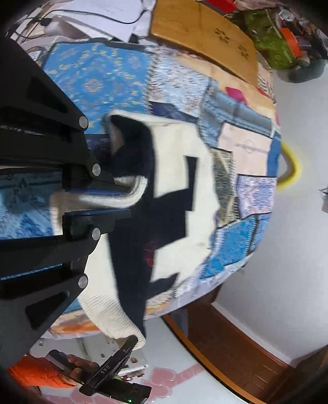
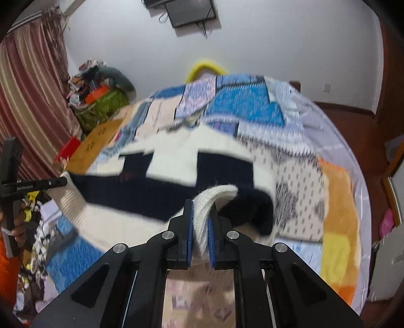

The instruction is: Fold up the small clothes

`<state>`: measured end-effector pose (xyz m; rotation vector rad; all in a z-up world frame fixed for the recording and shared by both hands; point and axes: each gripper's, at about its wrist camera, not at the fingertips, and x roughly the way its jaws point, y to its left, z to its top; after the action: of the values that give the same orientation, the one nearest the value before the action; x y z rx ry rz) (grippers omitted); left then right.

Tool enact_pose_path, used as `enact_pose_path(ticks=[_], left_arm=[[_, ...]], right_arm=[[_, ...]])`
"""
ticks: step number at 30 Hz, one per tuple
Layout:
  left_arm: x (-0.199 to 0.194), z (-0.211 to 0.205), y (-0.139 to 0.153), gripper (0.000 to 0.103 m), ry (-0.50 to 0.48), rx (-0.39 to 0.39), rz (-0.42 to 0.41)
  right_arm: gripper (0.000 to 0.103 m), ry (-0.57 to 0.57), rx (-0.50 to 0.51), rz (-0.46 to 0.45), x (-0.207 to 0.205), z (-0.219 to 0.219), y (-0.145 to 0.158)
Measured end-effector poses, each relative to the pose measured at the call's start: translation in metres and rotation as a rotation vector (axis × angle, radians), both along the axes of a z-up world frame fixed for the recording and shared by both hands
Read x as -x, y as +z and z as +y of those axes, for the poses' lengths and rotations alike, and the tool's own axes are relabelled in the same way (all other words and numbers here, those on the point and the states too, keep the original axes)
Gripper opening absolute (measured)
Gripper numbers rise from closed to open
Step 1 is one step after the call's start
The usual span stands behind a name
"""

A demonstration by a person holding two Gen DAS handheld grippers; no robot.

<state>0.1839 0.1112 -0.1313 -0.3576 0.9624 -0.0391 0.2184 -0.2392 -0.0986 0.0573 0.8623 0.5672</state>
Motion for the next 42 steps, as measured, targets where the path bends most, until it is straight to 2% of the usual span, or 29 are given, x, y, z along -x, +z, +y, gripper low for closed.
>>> enact_pose_path(ticks=[5, 14, 19, 30, 34, 37, 42], left_arm=[[-0.023, 0.012, 0.014, 0.009, 0.032, -0.046, -0.030], [-0.066, 0.045, 0.014, 0.008, 0.115, -0.108, -0.050], [-0.093, 0.064, -0.003, 0.008, 0.163, -0.106, -0.018], [-0.142, 0.085, -0.066, 0.008, 0.180, -0.137, 0.109], [-0.152, 0.091, -0.077, 0.008, 0.206, -0.179, 0.130], [-0.156, 0.099, -0.084, 0.008, 0.215, -0.175, 0.148], [-0.152, 0.103, -0.084, 0.008, 0.226, -0.203, 0.154]], right_arm=[[0.008, -0.043, -0.009, -0.027, -0.027, -0.003, 0.012], [0.008, -0.124, -0.026, -0.019, -0.076, -0.009, 0.009], [0.008, -0.160, -0.041, 0.021, -0.104, -0.009, -0.004], [0.008, -0.175, 0.005, 0.115, -0.147, -0.002, -0.044], [0.008, -0.177, 0.005, 0.152, -0.158, -0.003, -0.058], [0.008, -0.184, -0.013, 0.174, -0.163, -0.006, -0.064], [0.009, -0.188, -0.029, 0.189, -0.168, -0.008, -0.062]])
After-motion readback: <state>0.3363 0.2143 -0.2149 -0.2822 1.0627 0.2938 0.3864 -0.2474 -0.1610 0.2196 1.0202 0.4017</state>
